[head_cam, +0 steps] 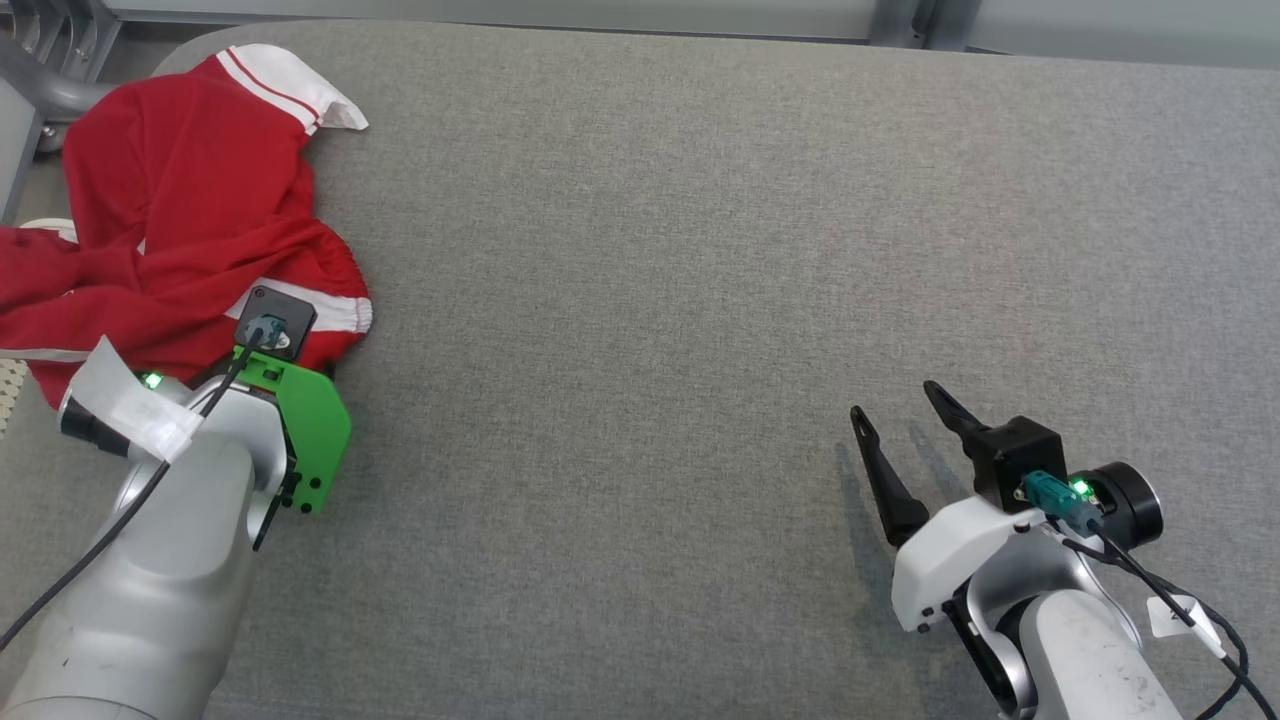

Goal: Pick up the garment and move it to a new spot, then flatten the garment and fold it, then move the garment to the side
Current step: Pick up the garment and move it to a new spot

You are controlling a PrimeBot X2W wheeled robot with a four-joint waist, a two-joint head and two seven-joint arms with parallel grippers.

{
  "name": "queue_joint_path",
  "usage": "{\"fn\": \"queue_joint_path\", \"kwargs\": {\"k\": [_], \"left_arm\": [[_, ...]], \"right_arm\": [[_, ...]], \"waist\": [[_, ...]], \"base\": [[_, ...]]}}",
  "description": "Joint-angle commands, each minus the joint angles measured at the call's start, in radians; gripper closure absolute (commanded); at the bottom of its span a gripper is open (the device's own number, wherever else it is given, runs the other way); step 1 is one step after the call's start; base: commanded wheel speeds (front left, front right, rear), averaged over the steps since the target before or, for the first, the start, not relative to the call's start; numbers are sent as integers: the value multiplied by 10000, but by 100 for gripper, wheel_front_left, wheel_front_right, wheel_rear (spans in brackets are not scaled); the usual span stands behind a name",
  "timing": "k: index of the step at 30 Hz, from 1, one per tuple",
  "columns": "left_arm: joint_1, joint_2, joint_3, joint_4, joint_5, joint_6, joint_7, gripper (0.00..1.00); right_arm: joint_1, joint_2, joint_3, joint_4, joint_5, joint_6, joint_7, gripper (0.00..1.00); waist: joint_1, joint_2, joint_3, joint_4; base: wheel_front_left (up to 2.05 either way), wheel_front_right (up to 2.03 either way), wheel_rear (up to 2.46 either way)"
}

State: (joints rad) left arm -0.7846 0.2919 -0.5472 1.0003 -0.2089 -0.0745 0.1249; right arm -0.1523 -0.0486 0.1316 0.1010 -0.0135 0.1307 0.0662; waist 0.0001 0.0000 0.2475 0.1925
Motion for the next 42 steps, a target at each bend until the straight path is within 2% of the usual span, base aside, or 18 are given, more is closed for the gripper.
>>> {"fn": "queue_joint_path", "kwargs": {"k": [1, 2, 3, 4, 8, 9, 10, 18, 24, 30, 36, 42], "left_arm": [[-156, -17, 52, 190, -53, 124, -92, 6], [-183, -56, 49, 326, -66, 189, -151, 20], [-214, -100, 54, 490, -91, 253, -186, 41], [-235, -101, 19, 653, -59, 299, -202, 52], [-354, -146, -78, 1156, -85, 196, -150, 63], [-381, -163, -84, 1250, -116, 177, -146, 71], [-404, -175, -68, 1298, -132, 218, -242, 100], [-609, -491, 276, 1462, -551, 541, -1084, 100], [-1059, -1165, 126, 1067, -576, 377, -1873, 100], [-1642, -1800, -96, 468, -642, 122, -2525, 100], [-1934, -2148, -482, -281, -671, -193, -2913, 100], [-2121, -2356, -890, -1277, -826, -326, -2891, 100]], "right_arm": [[46, -32, 28, -70, -85, 1, 37, 0], [47, -33, 48, -103, -90, 1, 83, 0], [49, -35, 51, -138, -113, 1, 97, 0], [68, -35, 78, -169, -116, 1, 130, 0], [212, -33, 85, -297, -136, 1, 240, 0], [253, -33, 62, -327, -149, 1, 265, 0], [283, -33, 38, -356, -154, 1, 282, 0], [396, -34, -179, -436, -27, 1, 240, 0], [548, -35, -749, -313, 341, 1, -15, 0], [861, -30, -1226, 1, 739, 1, -313, 0], [1388, -32, -1329, 412, 1103, 1, -534, 0], [1632, -34, -1270, 620, 1414, 1, -767, 0]], "waist": [[-1, 0, -31, -64], [-1, 0, -36, -100], [-1, 0, -45, -136], [-1, 0, -62, -181], [-1, 0, -80, -328], [-1, 0, -74, -355], [-1, 0, -67, -375], [-1, 0, -141, -311], [-1, 0, -589, 157], [-1, 0, -1477, 469], [-1, 0, -2483, 421], [-1, 0, -3053, -11]], "base": [[0, 0, 0], [0, 0, 0], [0, 0, 0], [0, 0, 0], [0, 0, 0], [0, 0, 0], [0, 0, 0], [0, 0, 0], [0, 0, 0], [0, 0, 0], [0, 0, 0], [0, 0, 0]]}}
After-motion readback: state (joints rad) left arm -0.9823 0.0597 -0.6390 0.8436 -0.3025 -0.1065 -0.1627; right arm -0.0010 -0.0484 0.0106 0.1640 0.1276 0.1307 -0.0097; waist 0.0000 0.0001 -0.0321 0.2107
